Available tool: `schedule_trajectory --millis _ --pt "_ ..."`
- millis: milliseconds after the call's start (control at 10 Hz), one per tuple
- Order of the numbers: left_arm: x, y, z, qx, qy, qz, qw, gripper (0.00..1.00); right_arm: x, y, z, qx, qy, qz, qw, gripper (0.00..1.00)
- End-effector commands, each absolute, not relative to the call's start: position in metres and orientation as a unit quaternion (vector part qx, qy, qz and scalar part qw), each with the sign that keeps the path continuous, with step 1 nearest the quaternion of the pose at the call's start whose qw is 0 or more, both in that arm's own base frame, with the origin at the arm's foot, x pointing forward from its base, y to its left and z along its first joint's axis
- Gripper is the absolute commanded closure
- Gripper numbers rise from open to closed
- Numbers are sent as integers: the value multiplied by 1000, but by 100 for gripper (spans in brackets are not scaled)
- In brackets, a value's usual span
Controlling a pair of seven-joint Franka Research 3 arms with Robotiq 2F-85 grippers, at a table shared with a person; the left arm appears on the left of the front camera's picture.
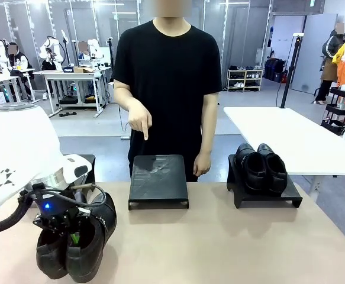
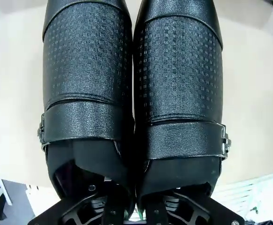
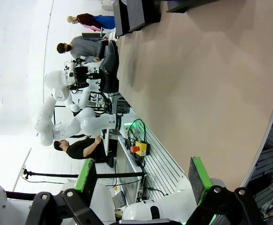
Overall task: Place the shoes on the stand as instructed by the person.
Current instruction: Pick up another pair of Shoes and place it on the Shoes Stand indicated by the person.
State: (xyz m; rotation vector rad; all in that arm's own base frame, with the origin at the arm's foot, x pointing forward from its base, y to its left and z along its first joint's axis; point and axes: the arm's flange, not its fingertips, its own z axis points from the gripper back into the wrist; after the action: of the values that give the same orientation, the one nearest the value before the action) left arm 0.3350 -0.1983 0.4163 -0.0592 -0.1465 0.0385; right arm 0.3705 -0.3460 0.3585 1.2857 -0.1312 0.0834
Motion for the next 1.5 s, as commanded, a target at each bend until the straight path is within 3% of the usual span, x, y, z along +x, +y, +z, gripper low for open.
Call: schedule_trajectory --millis 0,600,700,900,1400 --pt "326 -199 421 -33 -80 35 996 100 368 -343 360 593 -61 37 802 0" --pt "334 -198 418 -30 -75 21 996 100 368 -343 360 593 -61 37 802 0" --pt "333 -197 411 -28 -68 25 997 91 368 -343 360 593 -61 37 802 0" --pt "337 -219 450 -41 -127 8 991 91 368 -343 360 593 -61 37 802 0" --pt "395 -276 522 -29 -154 -4 988 91 368 -343 360 593 -61 37 802 0"
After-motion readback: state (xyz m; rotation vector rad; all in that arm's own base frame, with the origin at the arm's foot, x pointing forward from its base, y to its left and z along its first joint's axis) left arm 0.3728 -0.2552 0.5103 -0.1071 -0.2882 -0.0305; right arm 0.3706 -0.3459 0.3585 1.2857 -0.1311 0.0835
